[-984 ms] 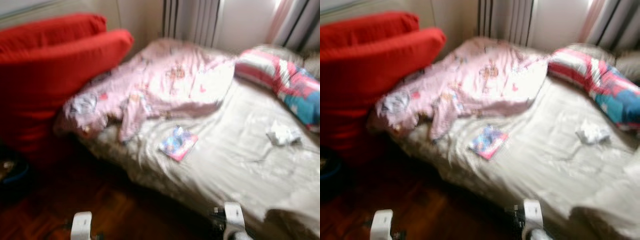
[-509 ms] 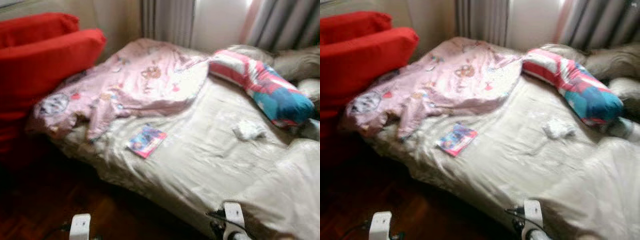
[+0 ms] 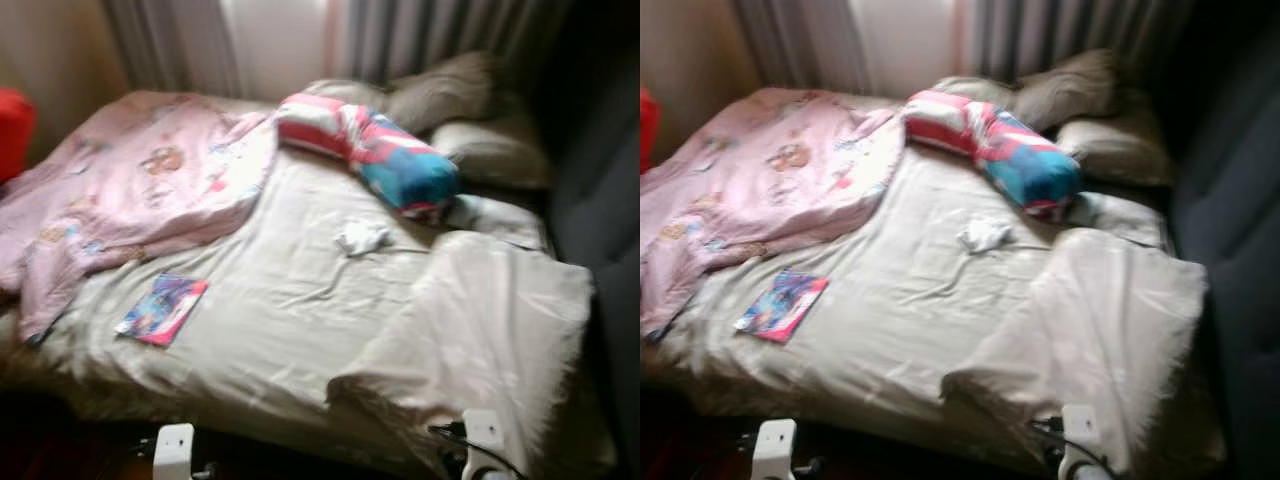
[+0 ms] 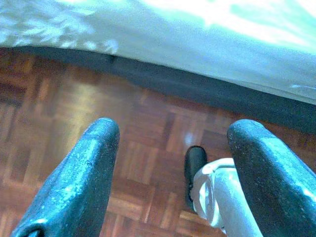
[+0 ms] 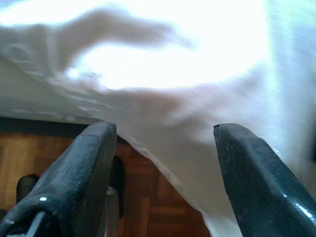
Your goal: Clean up the room
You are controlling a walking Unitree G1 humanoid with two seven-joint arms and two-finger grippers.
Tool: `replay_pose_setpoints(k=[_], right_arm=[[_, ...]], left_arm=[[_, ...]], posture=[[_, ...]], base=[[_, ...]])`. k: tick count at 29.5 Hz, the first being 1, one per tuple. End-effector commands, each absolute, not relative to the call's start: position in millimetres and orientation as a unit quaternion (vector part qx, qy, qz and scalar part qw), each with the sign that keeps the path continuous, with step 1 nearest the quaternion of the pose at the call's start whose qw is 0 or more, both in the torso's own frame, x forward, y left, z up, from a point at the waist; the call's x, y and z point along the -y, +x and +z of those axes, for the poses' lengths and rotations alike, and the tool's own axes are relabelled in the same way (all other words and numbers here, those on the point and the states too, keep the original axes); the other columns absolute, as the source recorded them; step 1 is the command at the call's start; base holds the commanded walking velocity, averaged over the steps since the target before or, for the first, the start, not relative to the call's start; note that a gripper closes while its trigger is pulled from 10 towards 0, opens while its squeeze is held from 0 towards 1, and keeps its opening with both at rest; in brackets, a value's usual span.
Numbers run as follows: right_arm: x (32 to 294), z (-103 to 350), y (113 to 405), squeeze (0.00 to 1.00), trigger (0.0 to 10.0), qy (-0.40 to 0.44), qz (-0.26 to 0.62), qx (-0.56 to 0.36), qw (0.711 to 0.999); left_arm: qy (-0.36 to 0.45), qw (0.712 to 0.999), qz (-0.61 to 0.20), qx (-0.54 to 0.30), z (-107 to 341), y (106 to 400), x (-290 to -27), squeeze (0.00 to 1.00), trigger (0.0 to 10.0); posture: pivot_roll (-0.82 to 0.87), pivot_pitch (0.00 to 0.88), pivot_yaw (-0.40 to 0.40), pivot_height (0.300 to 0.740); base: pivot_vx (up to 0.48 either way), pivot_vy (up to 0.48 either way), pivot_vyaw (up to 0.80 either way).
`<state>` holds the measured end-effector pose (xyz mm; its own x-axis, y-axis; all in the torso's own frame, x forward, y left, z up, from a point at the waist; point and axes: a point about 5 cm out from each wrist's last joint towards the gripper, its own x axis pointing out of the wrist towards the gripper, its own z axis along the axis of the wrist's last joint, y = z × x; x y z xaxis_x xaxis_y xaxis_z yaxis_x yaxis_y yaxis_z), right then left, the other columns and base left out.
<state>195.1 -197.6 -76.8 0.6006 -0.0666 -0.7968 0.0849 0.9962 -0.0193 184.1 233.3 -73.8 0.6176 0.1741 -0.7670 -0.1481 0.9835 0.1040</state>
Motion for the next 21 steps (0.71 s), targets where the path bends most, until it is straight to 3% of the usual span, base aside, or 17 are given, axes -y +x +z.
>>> replay_pose_setpoints(k=[1, 21], right_arm=[[193.5, -78.6, 192.9, 0.0, 10.0, 0.021, -0.046, -0.447, 0.893], [194.1, -77.2, 193.4, 0.0, 10.0, 0.056, -0.08, -0.42, 0.902]], left_arm=[[0.012, 0.892, 0.094, -0.441, -77.2, 177.5, -234.2, 0.0, 10.0], [0.016, 0.894, 0.09, -0.439, -76.9, 177.6, -234.2, 0.0, 10.0]], posture=[[0.08, 0.02, -0.008, 0.74], [0.08, 0.023, -0.01, 0.74]], base=[[0.0, 0.0, -0.8], [0.0, 0.0, -0.8]])
